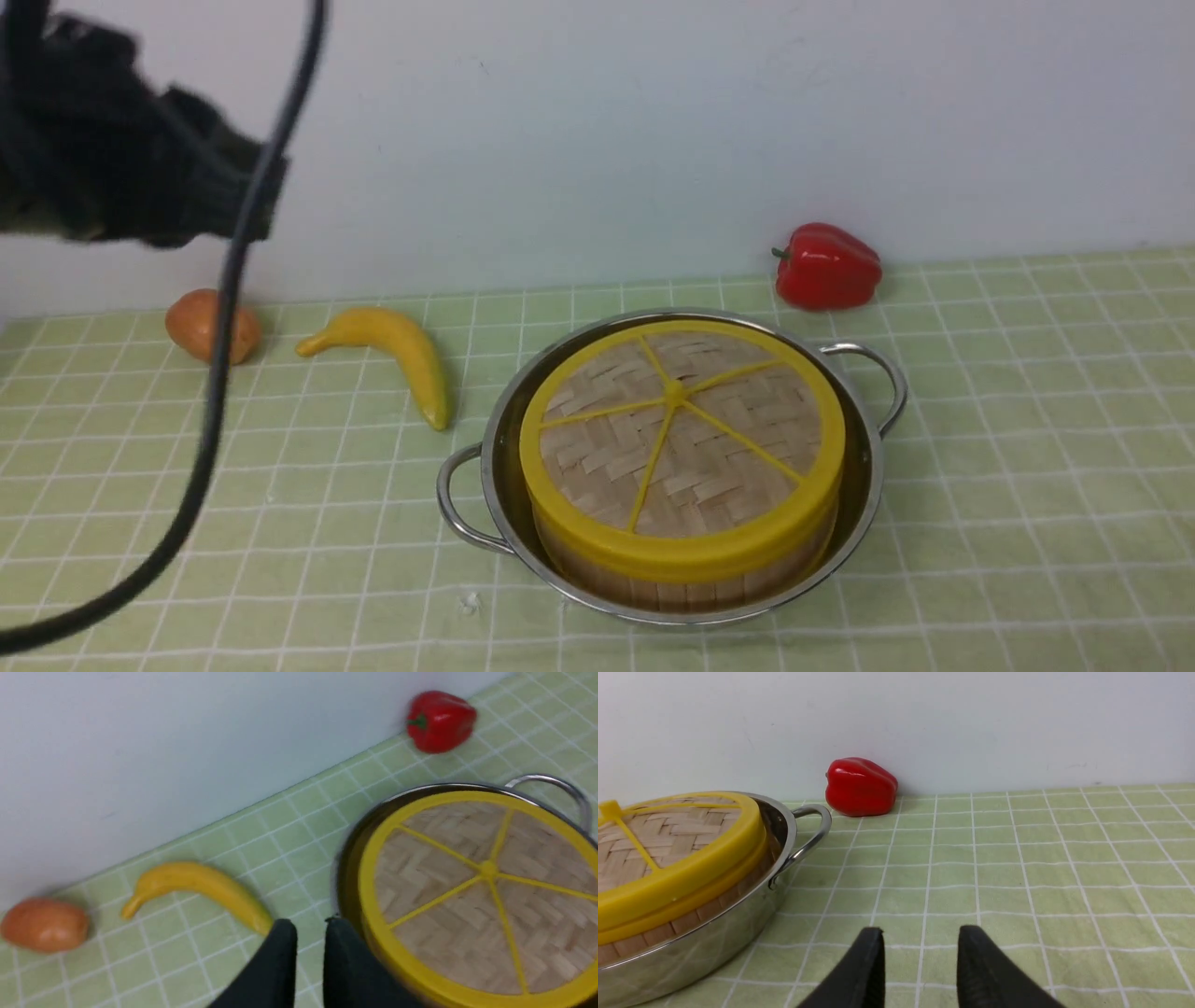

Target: Place the steamer in the pot on the green tablecloth, and put the lid on the steamer.

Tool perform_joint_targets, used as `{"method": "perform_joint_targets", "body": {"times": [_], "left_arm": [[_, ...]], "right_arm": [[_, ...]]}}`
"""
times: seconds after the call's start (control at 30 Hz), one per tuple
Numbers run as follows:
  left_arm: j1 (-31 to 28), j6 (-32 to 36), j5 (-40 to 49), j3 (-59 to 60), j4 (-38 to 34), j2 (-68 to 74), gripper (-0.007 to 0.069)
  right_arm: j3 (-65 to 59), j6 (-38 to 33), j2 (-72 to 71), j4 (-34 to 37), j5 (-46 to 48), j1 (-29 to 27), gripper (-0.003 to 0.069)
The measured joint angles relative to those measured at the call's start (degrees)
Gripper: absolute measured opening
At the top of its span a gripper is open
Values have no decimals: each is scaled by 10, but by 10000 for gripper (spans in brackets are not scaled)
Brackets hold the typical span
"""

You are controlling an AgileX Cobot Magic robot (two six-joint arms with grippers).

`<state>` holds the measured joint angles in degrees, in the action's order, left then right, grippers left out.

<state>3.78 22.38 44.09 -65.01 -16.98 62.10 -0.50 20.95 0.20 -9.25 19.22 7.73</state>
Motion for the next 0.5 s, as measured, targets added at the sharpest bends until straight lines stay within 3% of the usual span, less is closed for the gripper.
{"method": "perform_joint_targets", "body": {"times": [0.03,0.23,0.5], "left_arm": [[-47,0,-34,58,-12,-37,84],[-162,3,-177,319,-25,-231,85],[-177,6,-325,564,-30,-455,97]], "right_arm": [[0,0,0,0,0,0,240],[0,0,0,0,0,0,240],[0,0,0,0,0,0,240]]}}
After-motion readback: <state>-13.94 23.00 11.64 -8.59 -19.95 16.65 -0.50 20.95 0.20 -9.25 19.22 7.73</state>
